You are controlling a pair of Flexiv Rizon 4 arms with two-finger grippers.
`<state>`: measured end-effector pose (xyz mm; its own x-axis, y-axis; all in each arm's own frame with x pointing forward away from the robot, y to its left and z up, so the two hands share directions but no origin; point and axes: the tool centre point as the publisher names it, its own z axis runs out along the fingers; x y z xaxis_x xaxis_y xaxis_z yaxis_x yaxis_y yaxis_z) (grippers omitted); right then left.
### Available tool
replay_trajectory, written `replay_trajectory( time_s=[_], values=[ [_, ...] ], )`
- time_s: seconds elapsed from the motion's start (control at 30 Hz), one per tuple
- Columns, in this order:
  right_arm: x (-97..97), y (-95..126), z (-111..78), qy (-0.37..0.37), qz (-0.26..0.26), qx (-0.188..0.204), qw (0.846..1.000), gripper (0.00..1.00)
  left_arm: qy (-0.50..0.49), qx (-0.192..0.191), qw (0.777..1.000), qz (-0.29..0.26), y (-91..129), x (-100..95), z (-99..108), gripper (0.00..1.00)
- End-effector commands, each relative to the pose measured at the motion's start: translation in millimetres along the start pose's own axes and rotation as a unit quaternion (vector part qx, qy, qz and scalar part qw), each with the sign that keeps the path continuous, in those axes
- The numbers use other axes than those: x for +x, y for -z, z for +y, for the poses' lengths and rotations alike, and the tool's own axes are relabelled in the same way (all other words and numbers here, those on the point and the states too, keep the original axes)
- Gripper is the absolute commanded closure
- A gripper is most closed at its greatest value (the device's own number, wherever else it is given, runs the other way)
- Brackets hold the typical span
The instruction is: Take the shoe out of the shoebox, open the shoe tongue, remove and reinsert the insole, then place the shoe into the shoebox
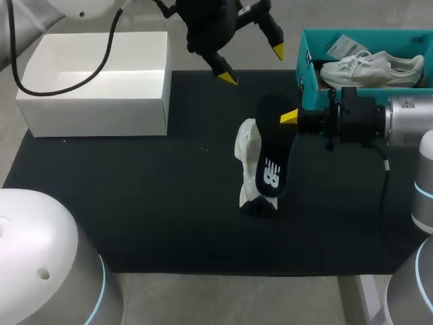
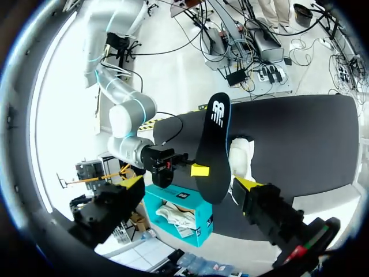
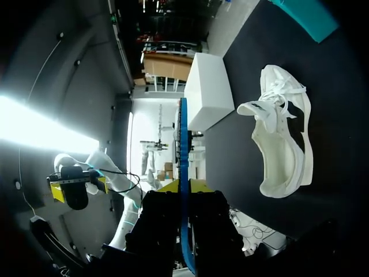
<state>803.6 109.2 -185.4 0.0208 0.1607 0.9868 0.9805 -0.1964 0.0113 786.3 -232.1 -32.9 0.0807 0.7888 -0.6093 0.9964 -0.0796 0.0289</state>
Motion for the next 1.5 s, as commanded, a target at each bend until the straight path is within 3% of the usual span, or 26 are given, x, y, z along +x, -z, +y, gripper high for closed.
replay_trajectory(
  time_s=[0.03,0.37,0.57,0.7,0.97,1.5],
  values=[
    [-0.3,1,-1.9,0.0,-0.001,-0.001,1.0,1.0,-0.016,0.067,0.938,-0.339,-2,15.3,-4,0.0],
    [-5.9,3,-3.1,-0.008,-0.002,-0.008,1.0,1.0,-0.016,0.067,0.938,-0.339,-2,15.3,-4,0.0],
    [-3.8,7,-2.7,-0.011,0.001,-0.013,1.0,1.0,-0.088,-0.031,0.946,-0.309,-16,38.2,3,0.0],
    [-0.8,7,0.1,-0.011,0.009,-0.014,1.0,1.0,-0.075,-0.068,0.936,-0.337,-19,40.6,6,0.0],
    [9.9,8,5.5,-0.023,0.07,-0.03,0.997,1.0,-0.028,-0.036,0.934,-0.354,-43,49.1,-6,0.0],
    [35.9,7,0.6,0.003,0.095,-0.029,0.995,1.0,-0.029,-0.026,0.933,-0.358,-83,50.9,-5,0.0]
  ],
)
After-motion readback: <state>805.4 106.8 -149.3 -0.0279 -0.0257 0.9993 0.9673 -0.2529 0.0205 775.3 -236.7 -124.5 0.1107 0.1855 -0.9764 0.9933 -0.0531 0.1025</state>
